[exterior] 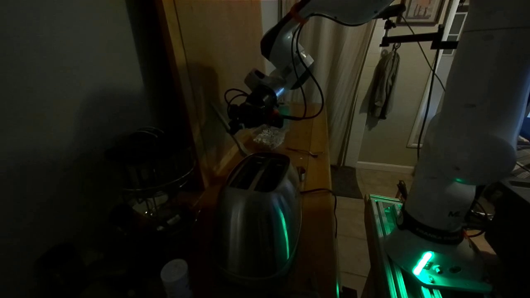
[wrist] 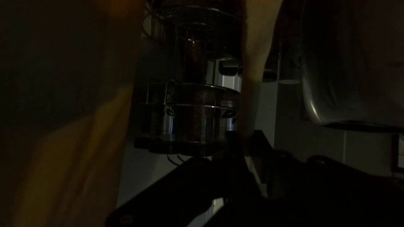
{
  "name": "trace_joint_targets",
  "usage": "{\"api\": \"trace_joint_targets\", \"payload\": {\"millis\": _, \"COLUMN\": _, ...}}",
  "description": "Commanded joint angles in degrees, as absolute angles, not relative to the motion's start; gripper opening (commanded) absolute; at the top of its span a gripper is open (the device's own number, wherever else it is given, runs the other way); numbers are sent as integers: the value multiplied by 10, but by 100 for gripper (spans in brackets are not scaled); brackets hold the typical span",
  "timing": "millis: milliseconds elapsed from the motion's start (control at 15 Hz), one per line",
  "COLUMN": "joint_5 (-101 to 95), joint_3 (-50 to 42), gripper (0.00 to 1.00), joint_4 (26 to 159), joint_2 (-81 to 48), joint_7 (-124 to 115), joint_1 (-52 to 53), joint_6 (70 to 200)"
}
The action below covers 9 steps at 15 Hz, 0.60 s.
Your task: Place one white object from the clear bowl on the wooden spoon., use the spoon to place the object in the large measuring cup.
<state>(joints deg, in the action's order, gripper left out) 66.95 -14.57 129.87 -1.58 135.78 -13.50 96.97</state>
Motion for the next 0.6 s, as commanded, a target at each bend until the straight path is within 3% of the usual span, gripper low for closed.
{"api": "trace_joint_targets", "payload": {"millis": 0, "joint_5": 693, "joint_3": -152, "gripper": 4, "joint_4": 1271, "joint_2": -44, "joint_7": 1344, "joint_1": -148, "joint_6": 931}}
{"api": "trace_joint_targets", "payload": {"millis": 533, "joint_5": 705, "joint_3": -162, "gripper": 4, "joint_4": 1248, "joint_2": -75, "joint_7": 1347, "joint_1": -169, "joint_6": 850}}
